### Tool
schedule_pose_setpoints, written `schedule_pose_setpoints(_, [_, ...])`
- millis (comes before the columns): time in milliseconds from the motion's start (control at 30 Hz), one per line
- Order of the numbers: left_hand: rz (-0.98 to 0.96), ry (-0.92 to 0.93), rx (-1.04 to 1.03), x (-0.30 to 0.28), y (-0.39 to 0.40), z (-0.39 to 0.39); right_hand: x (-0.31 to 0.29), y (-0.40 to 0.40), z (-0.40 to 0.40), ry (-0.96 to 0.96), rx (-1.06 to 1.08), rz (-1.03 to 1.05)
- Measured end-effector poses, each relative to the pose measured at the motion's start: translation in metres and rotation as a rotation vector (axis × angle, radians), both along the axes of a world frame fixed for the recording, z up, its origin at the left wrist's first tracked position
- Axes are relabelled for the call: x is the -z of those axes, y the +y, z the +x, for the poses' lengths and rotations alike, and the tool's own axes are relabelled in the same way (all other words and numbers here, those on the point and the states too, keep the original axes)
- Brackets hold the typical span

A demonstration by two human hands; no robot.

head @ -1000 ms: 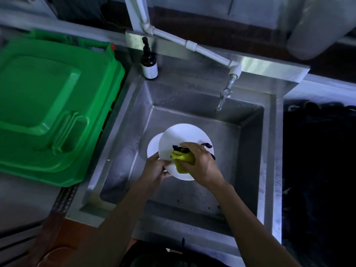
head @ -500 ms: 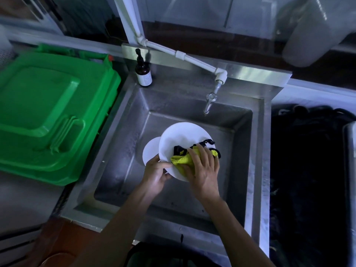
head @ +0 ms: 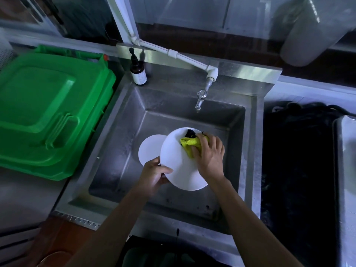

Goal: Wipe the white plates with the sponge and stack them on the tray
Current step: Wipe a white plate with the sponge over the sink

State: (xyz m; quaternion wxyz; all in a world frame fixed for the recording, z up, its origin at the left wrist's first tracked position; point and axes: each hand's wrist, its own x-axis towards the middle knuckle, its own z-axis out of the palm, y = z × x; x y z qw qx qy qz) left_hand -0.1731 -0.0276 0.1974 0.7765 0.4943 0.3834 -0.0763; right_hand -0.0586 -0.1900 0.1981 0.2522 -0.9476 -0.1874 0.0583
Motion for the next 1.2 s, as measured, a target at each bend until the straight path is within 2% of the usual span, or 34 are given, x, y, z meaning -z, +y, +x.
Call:
schedule_pose_setpoints(333, [0.065, -0.056, 0.117, -0.015, 0.02, 0.004, -0.013, 0.034, 0.008, -0.102, -0.061, 0.095])
schedule_pose_setpoints(733, [0.068, -0.136, 0.16, -0.026, 0.046, 0.007, -0.023, 0.067, -0.026, -0.1, -0.28, 0.265])
schedule_pose_setpoints(1000, [0.039, -0.104, 0.133, -0.029, 0.052, 0.001, -0.023, 0.082, -0.02, -0.124, -0.251, 0.226])
schedule_pose_setpoints(1200, [0.029, -0.076, 0.074, -0.032, 0.055, 0.001, -0.023, 0.084, 0.009, -0.16, -0.14, 0.173])
